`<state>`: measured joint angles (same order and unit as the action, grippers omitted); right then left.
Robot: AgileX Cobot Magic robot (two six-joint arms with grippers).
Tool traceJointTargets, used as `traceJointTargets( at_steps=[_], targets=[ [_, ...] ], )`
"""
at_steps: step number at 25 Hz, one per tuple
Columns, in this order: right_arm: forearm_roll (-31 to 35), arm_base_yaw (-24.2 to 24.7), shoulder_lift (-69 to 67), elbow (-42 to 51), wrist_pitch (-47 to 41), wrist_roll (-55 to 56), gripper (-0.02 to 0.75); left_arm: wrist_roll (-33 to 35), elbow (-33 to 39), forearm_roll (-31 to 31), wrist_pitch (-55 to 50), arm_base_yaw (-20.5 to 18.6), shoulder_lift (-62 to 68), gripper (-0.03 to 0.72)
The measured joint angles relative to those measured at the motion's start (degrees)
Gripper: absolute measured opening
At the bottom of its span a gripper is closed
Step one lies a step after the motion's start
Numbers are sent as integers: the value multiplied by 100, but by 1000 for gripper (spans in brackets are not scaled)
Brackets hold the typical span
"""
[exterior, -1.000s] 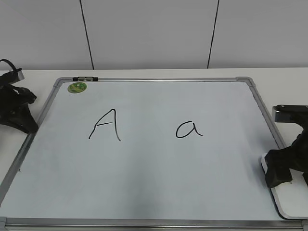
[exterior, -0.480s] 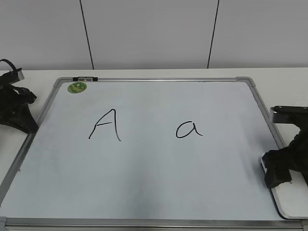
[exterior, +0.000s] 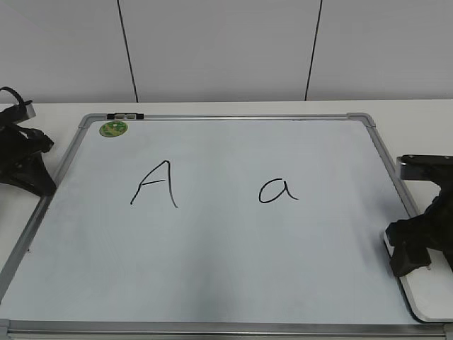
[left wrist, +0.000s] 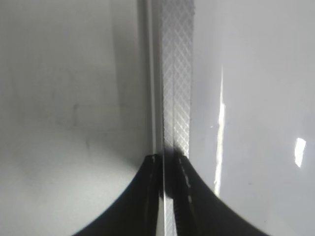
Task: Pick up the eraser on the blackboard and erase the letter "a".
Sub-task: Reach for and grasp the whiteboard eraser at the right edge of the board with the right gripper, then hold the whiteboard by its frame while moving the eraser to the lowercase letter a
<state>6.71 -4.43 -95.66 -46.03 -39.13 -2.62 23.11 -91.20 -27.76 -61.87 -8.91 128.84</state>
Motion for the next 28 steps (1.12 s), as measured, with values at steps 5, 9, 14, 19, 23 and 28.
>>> traceJointTargets(
  at_steps=[5,9,14,19,23,28],
  targets=[
    [0,0,-23,-398,-696,0,526,0,0,0,0,0,0,42],
    [0,-2,-23,-760,-1254,-22,526,0,0,0,0,0,0,42],
    [150,-72,-23,-1275,-1728,-218,526,0,0,0,-18,0,0,43],
    [173,-533,-65,-2085,-1973,-301,526,0,0,0,-18,0,0,42],
    [173,-919,-493,-3006,-2079,-386,526,0,0,0,-27,0,0,43],
    [31,-1093,-1443,-4126,-2417,-460,526,0,0,0,-27,0,0,43]
  ],
)
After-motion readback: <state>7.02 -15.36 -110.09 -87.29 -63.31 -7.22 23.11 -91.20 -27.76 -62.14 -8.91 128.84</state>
